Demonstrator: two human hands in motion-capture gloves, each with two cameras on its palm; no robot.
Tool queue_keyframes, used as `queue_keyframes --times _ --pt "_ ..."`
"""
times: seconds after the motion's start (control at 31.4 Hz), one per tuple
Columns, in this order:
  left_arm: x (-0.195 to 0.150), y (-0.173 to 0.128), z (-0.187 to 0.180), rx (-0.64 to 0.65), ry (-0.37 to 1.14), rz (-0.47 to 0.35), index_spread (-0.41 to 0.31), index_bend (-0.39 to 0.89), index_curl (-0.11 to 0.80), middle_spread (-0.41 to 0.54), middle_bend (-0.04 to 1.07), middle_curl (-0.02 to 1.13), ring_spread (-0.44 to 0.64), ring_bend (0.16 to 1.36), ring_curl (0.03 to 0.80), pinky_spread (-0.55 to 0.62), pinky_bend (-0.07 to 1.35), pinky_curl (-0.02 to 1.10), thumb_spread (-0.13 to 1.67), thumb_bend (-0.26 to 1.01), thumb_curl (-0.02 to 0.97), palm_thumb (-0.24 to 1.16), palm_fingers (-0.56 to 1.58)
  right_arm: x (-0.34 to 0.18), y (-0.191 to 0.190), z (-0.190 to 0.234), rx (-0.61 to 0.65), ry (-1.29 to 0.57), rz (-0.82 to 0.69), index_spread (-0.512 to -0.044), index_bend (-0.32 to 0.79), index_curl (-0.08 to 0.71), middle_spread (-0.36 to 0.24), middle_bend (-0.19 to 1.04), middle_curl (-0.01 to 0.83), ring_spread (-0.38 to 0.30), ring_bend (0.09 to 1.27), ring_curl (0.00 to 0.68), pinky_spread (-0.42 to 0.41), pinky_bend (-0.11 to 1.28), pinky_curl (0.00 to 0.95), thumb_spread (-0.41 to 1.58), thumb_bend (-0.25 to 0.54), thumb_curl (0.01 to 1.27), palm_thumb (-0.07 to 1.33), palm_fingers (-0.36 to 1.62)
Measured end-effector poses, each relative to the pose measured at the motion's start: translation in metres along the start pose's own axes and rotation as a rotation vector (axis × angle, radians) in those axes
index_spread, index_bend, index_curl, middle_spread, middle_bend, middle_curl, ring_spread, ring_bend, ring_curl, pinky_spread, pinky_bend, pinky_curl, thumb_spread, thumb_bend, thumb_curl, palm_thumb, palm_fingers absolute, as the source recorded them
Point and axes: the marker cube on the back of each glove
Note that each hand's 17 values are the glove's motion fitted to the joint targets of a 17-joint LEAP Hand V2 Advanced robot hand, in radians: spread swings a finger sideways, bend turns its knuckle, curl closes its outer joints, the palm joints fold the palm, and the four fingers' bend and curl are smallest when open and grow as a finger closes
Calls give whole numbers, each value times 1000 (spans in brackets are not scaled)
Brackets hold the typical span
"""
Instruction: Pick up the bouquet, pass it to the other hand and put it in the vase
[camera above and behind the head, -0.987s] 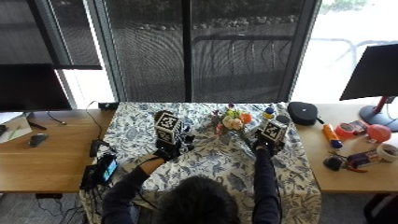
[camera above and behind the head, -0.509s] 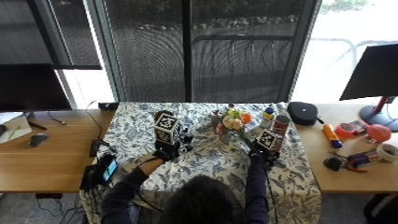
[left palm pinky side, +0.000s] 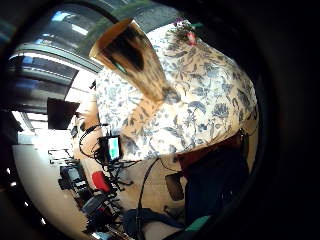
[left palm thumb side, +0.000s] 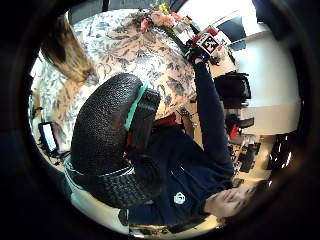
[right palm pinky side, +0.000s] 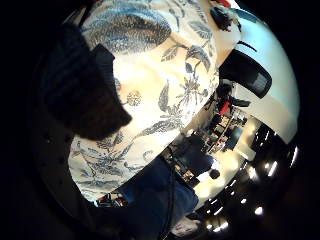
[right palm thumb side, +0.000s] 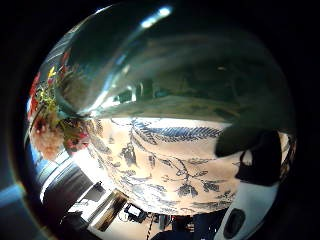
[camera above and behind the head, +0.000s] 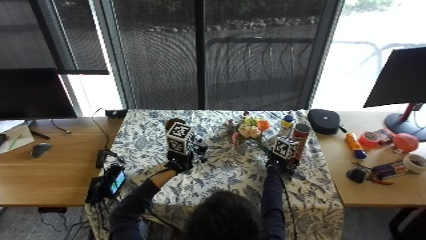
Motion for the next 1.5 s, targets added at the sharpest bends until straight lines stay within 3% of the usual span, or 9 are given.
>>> queue_keyframes --times 0.25,0.38,0.64,0.8,1.15,1.18,1.21,1.34,1.5 --pt "0 1 -2 13 -2 -4 -35 157 327 224 172 277 310 548 266 304 440 333 1169 -15 267 197 264 1 0 1 -11 -43 65 -224 197 289 -153 456 464 -212 600 361 39 315 257 1210 170 394 1028 1068" --pt "-3 1 -2 17 -3 -6 -35 156 328 223 171 280 308 547 267 301 438 335 1171 -17 267 199 264 15 5 7 22 24 217 -224 132 294 -165 484 493 -223 657 400 -68 338 287 1216 182 398 1070 1162" --pt "-4 2 -4 16 1 -15 -35 154 329 224 170 283 307 544 268 298 439 339 1178 -17 267 202 266 14 7 14 100 24 190 -233 182 340 -191 492 525 -224 701 445 -199 429 351 1202 157 391 1083 1279" --pt "-3 1 -2 6 -3 -17 -35 154 329 224 170 284 307 543 269 297 439 341 1180 -18 267 202 266 13 7 14 171 2 180 -240 178 363 -205 544 552 -223 724 465 -233 489 387 1204 69 348 968 1337" --pt "-1 -18 -7 1 34 -14 -35 155 330 224 170 286 306 542 271 296 437 346 1181 -18 266 203 265 -13 4 -32 338 -486 -52 -241 201 433 -213 585 594 -221 775 498 -253 556 433 1196 13 321 951 1307" --pt "0 -21 -10 1 45 -16 -35 155 330 224 170 286 306 542 271 296 437 346 1181 -18 266 203 265 -17 8 -40 343 -548 -92 -245 314 471 -243 130 451 -223 891 531 -257 681 471 1197 13 321 956 1125" --pt "0 -23 -14 0 58 -20 -35 155 330 224 170 286 306 542 271 296 437 346 1181 -18 266 203 265 -21 12 -49 348 -610 -133 -242 207 436 -224 545 597 -222 781 492 -254 572 428 1193 11 321 960 1308" --pt "0 -36 -29 -10 131 -39 -35 154 330 224 169 286 306 541 272 292 440 347 1181 -18 266 203 266 -30 28 -83 363 -761 -227 -243 204 469 -220 582 599 -216 786 510 -252 578 450 1191 2 317 971 1294" --pt "8 -54 -52 -30 259 -23 -35 154 330 224 169 286 306 541 272 292 445 349 1180 -16 268 207 266 -24 49 -92 167 -693 -60 -245 195 489 -214 595 616 -216 789 515 -253 592 458 1189 -5 313 984 1289"
